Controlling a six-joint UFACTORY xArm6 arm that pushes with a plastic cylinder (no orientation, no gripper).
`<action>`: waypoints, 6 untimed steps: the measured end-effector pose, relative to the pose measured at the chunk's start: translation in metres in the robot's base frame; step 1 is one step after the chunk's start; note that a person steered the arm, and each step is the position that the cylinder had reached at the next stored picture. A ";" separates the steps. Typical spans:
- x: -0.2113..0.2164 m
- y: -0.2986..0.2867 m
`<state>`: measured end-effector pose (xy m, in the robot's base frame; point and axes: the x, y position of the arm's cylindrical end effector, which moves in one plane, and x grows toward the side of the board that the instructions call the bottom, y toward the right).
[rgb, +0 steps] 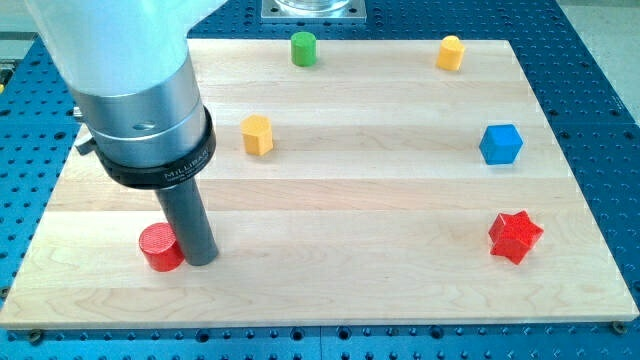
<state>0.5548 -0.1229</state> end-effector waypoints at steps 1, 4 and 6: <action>0.014 -0.088; -0.162 -0.020; -0.169 0.017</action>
<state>0.3858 -0.1059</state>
